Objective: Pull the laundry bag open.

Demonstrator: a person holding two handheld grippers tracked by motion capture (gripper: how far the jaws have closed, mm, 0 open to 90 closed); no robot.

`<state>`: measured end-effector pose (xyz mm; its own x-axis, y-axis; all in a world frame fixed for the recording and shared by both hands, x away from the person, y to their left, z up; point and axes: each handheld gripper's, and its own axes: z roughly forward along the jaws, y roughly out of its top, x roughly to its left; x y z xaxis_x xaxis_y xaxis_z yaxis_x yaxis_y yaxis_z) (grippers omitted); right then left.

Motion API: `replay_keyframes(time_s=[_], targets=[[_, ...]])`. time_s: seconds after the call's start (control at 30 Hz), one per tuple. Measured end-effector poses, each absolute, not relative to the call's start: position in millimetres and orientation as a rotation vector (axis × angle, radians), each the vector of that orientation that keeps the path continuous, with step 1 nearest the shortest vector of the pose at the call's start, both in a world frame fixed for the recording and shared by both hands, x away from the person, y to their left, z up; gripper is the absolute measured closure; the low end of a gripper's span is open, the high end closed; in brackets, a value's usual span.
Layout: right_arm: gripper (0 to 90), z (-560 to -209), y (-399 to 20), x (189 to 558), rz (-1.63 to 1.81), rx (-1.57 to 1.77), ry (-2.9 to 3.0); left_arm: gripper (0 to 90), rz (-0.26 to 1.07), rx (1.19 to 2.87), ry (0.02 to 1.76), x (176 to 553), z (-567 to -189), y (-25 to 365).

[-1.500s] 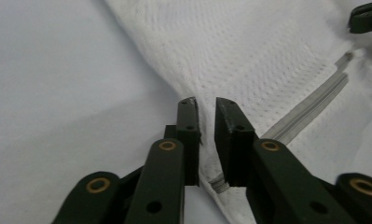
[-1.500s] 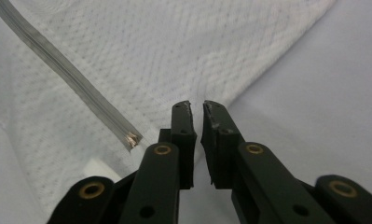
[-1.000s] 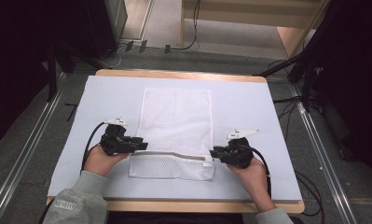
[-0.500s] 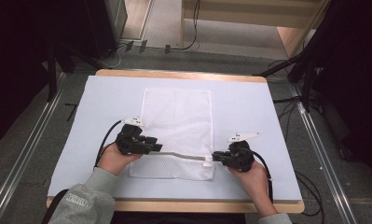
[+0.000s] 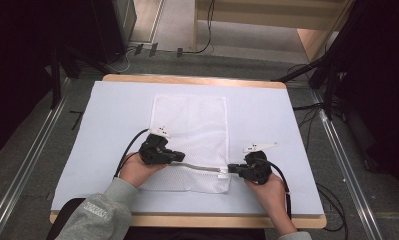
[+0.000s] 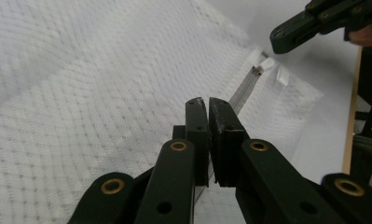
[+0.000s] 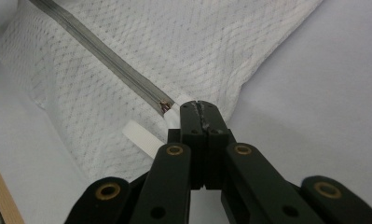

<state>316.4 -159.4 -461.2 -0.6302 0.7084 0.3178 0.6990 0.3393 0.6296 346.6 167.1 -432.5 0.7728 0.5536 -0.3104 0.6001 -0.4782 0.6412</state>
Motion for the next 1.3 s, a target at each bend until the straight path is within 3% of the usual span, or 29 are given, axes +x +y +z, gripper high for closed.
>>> replay_keyframes(time_s=[0.3, 0.57, 1.07, 1.3], targets=[[90.0, -468, -153, 322, 1.155, 1.351, 2.579, 86.7, -0.104, 2.283, 0.87, 353, -458, 160], [90.0, -468, -154, 321, 1.144, 1.349, 2.583, 84.4, -0.119, 2.265, 0.865, 350, -461, 160], [90.0, -464, -146, 310, 1.16, 1.315, 2.633, 66.3, -0.101, 2.225, 0.852, 348, -454, 162], [90.0, -463, -136, 311, 1.168, 1.259, 2.634, 64.6, -0.102, 2.21, 0.837, 348, -448, 160]])
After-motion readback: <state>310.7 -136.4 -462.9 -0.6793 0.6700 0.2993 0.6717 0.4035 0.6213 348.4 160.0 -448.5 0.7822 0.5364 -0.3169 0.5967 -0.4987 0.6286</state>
